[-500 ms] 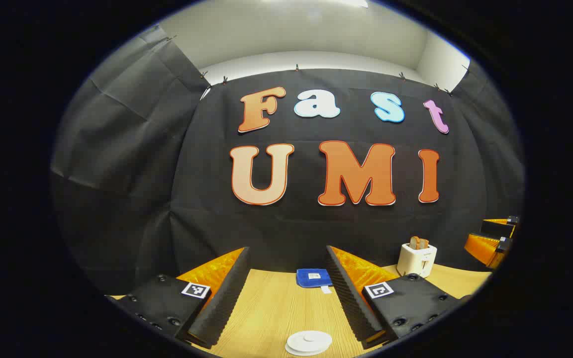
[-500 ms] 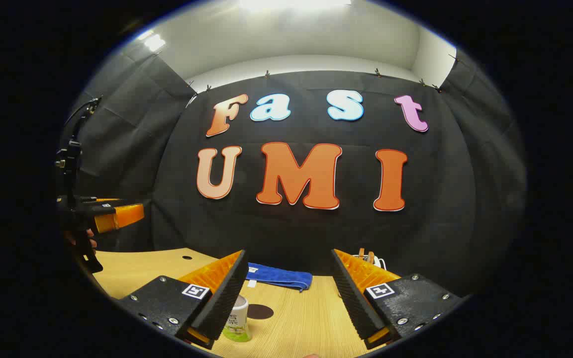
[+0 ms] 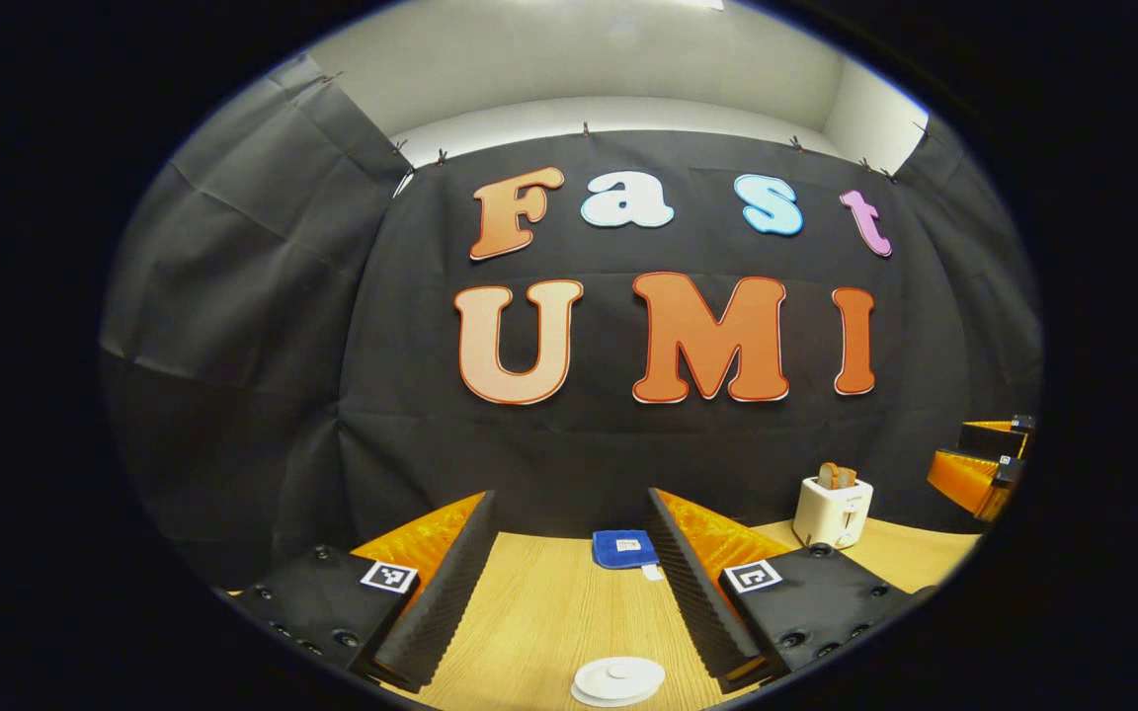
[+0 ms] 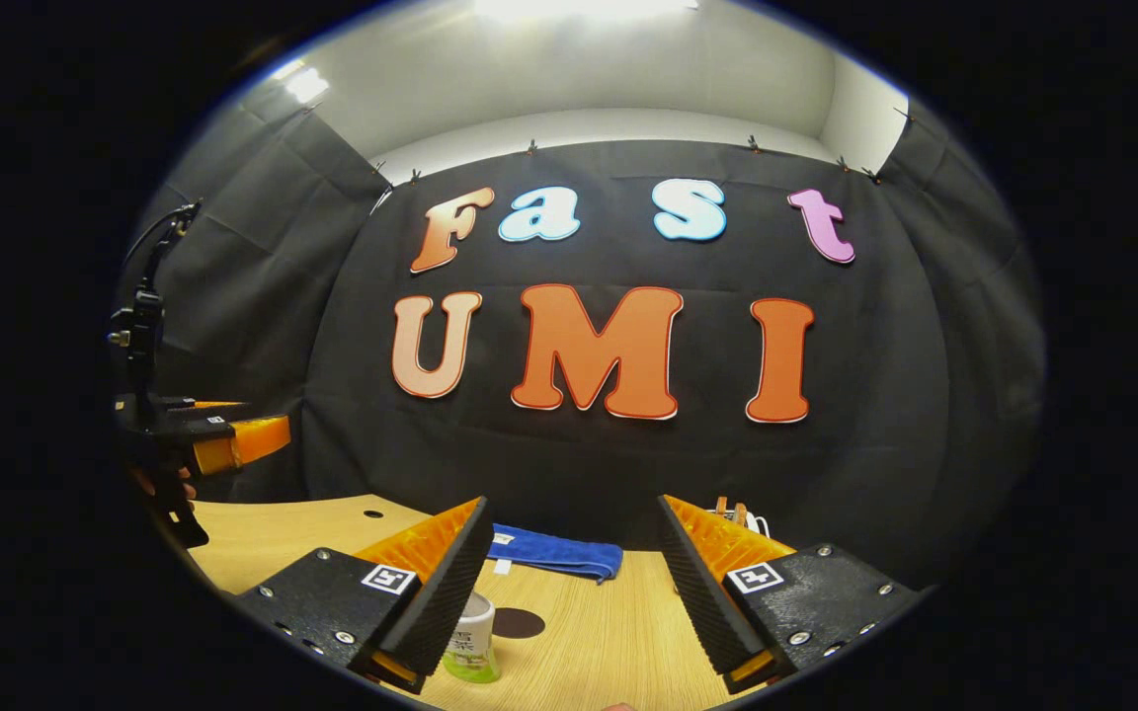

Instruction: Open the teacup lid with one hand, grasp the water bottle and pour water into the teacup with the other hand; after pouring, place the water bottle on the coaster and then close the teacup lid.

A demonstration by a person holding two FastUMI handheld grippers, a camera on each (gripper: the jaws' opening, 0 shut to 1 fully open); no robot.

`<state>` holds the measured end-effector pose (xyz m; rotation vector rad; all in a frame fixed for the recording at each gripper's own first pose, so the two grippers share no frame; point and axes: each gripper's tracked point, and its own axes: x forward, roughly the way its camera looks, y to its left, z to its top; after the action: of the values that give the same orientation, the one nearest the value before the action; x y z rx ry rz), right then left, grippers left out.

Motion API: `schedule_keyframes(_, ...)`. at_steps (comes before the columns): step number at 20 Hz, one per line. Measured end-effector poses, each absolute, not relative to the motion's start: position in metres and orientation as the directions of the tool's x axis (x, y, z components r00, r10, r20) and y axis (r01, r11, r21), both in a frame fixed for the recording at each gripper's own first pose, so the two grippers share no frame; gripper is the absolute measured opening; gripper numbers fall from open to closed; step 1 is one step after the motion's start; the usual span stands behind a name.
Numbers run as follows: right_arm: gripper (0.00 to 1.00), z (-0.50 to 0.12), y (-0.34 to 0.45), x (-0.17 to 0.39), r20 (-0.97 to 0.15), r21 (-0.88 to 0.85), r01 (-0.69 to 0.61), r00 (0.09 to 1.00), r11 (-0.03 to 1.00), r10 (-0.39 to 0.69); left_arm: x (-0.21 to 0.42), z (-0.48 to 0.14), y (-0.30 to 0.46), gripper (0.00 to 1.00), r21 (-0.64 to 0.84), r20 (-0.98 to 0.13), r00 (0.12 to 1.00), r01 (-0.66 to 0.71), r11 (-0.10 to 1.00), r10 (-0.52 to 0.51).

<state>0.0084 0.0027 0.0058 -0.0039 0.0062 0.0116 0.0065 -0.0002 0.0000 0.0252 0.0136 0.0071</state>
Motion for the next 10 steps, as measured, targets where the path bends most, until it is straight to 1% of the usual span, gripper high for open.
schedule_keyframes(3, 0.98, 0.009, 0.007, 0.011, 0.000, 0.007, -0.026, 1.000, 1.000, 0.026, 0.009, -0.001, 0.000, 0.97, 0.032, -0.019, 1.000, -0.004, 0.999, 0.005)
schedule_keyframes(5, 0.98, 0.002, 0.011, 0.011, -0.015, 0.007, -0.038, 0.999, 0.999, 0.038, 0.010, -0.004, -0.003, 0.96, 0.031, -0.025, 1.000, 0.006, 1.000, -0.005)
schedule_keyframes(8, 1.00, -0.012, 0.015, 0.011, -0.043, -0.011, -0.047, 0.998, 0.999, 0.046, 0.012, -0.021, -0.014, 0.96, 0.004, -0.050, 0.997, 0.065, 0.998, -0.065)
schedule_keyframes(10, 0.97, -0.021, 0.022, 0.010, -0.060, -0.005, -0.065, 0.996, 0.998, 0.065, 0.012, -0.041, -0.018, 0.96, 0.002, -0.091, 0.992, 0.090, 0.996, -0.089)
